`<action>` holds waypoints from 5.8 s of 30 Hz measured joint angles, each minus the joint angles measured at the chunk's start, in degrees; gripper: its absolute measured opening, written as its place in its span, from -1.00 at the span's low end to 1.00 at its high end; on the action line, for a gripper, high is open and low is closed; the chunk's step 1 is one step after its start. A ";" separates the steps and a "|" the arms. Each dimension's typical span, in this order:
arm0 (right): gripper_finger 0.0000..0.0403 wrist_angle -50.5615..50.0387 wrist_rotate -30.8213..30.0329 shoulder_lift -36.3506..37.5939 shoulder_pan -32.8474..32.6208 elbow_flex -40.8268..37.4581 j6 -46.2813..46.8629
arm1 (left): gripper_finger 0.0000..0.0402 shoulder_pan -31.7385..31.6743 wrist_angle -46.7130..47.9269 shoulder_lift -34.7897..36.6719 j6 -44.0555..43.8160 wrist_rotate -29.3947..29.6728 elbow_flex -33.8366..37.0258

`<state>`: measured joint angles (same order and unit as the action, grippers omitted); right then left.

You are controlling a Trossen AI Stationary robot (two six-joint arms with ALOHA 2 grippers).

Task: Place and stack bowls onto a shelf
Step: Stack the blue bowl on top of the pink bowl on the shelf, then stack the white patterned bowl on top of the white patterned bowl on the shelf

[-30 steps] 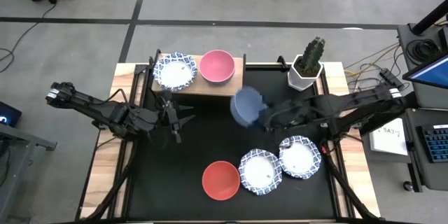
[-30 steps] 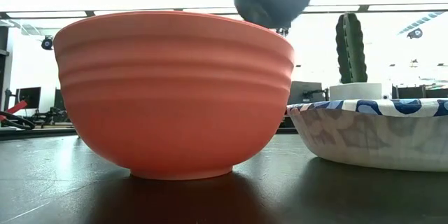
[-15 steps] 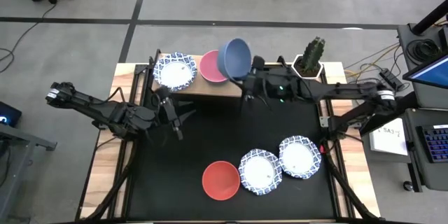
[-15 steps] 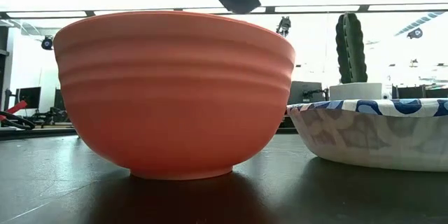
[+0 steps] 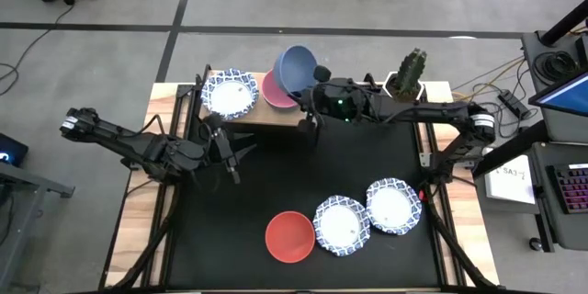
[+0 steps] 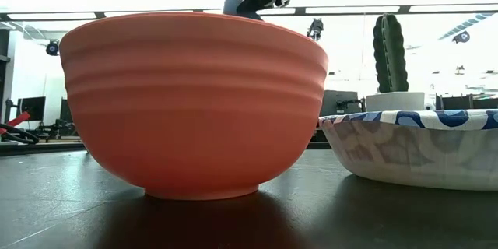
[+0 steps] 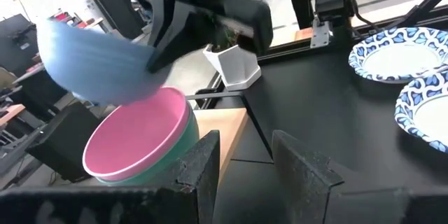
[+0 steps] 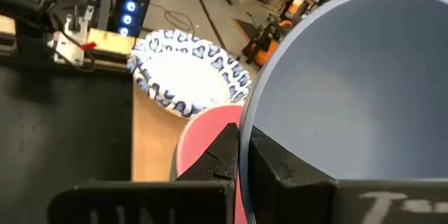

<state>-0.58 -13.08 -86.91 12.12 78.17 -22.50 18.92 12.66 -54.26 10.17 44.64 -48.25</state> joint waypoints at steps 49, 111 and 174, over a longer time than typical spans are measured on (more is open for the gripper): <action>-0.96 10.70 1.03 1.18 1.05 -11.25 13.57 | -0.43 0.00 0.27 0.00 0.00 -0.02 0.07; -0.54 -6.53 11.04 25.81 -23.14 -36.22 28.22 | -0.43 6.23 14.00 -31.69 -39.44 -33.56 -15.59; -0.44 -21.41 -7.58 12.95 -24.22 -15.19 16.71 | -0.97 -2.29 -3.34 -37.55 -30.16 -15.06 -16.70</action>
<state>-21.99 -20.66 -73.95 -12.10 62.98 -5.79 16.63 9.32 -91.81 -19.99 29.58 -64.95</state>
